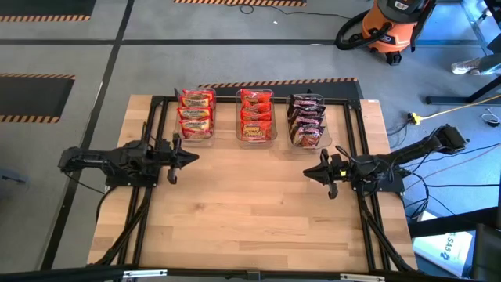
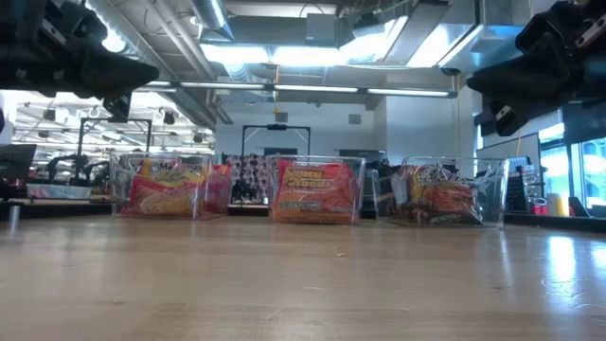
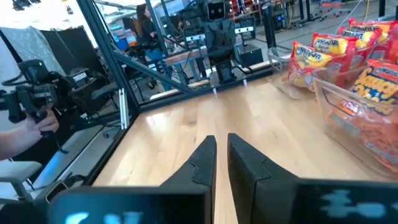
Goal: Sort Maruchan noodles
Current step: Return to Home Position
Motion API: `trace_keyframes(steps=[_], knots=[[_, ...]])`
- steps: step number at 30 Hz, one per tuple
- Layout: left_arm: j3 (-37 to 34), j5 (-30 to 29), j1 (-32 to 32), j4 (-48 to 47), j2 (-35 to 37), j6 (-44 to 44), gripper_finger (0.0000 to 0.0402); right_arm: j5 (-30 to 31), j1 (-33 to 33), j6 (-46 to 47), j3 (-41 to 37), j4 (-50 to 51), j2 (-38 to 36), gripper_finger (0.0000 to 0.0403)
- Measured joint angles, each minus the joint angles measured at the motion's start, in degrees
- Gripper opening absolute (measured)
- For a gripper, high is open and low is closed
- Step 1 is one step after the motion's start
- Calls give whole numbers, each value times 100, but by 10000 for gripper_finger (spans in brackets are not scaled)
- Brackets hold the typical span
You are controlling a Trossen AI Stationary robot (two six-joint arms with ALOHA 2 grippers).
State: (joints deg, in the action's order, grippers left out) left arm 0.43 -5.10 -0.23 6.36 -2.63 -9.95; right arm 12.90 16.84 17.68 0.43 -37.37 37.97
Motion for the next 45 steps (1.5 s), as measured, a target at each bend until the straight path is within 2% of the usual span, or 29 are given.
trace_keyframes(steps=[2,14,19,27,31,35,45], knots=[[0,-14,0,-282,268,-1,7,-1,0,3,0,444,-316,23],[0,-189,0,-435,251,-15,10,-131,2,-9,2,2950,-2847,23],[0,-119,0,-473,251,-45,10,-180,2,-311,14,3404,-3802,23],[0,-125,0,-468,248,657,11,-206,0,-444,17,3456,-3547,23],[0,-168,-2,-421,248,642,11,-202,2,-451,15,3447,-3498,23],[0,-524,0,-406,248,399,11,-200,1,-451,15,3447,-3501,23],[0,-488,0,-409,248,603,11,-199,0,-451,11,3443,-3505,23]])
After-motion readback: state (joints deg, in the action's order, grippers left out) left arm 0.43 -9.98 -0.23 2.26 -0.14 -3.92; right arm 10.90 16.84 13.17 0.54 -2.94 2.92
